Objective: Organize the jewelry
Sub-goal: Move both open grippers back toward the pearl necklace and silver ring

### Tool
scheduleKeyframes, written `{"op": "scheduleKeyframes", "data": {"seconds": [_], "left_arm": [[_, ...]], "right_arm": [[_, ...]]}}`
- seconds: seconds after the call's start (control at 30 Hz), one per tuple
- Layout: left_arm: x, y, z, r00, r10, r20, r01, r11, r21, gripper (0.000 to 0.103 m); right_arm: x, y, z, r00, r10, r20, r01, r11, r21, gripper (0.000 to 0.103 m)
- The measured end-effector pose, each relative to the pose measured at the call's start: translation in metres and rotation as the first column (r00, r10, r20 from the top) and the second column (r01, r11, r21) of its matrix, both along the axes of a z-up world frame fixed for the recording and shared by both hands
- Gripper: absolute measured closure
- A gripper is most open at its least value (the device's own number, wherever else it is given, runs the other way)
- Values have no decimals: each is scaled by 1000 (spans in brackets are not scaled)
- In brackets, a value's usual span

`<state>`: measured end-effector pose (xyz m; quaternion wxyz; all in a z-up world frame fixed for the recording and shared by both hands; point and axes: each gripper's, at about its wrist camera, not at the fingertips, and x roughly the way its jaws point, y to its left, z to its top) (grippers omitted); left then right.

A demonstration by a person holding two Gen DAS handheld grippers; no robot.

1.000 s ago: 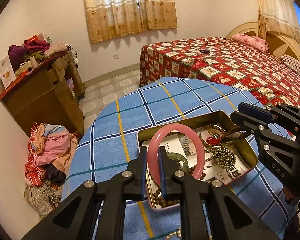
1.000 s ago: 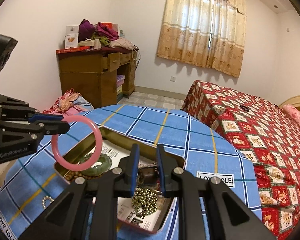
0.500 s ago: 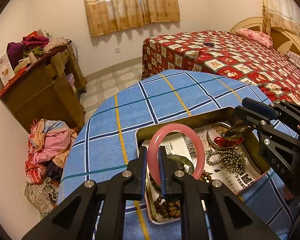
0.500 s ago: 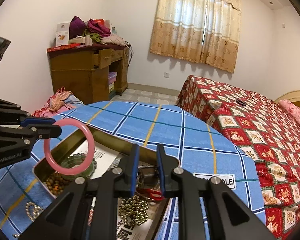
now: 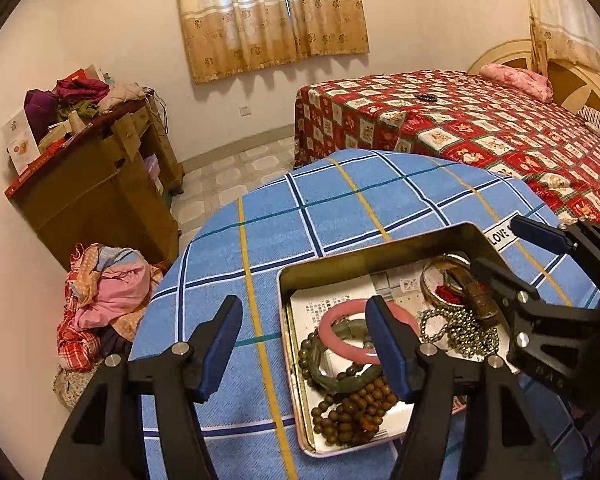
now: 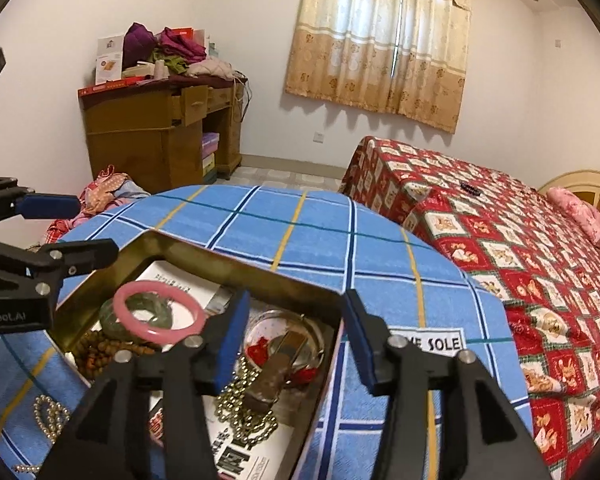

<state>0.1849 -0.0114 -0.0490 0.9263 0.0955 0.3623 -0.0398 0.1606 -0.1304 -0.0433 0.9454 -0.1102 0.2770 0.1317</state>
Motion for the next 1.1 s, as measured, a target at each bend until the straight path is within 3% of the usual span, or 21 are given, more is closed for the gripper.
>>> {"op": "scheduleKeyframes", "data": {"seconds": [0.3, 0.57, 1.1], "left_arm": [[-14, 15, -5, 999, 35, -10, -35, 999, 2, 38], [-60, 32, -10, 997, 76, -4, -76, 996, -35, 38], [-126, 0, -39, 996, 4, -86, -8, 999, -44, 38]], "right_arm": [[-15, -8, -8, 1000, -15, -22, 15, 1000, 14, 36], [-50, -39, -7, 994, -80, -71, 86, 993, 85, 31], [-102, -32, -27, 990, -51, -135, 63, 994, 92, 25]]}}
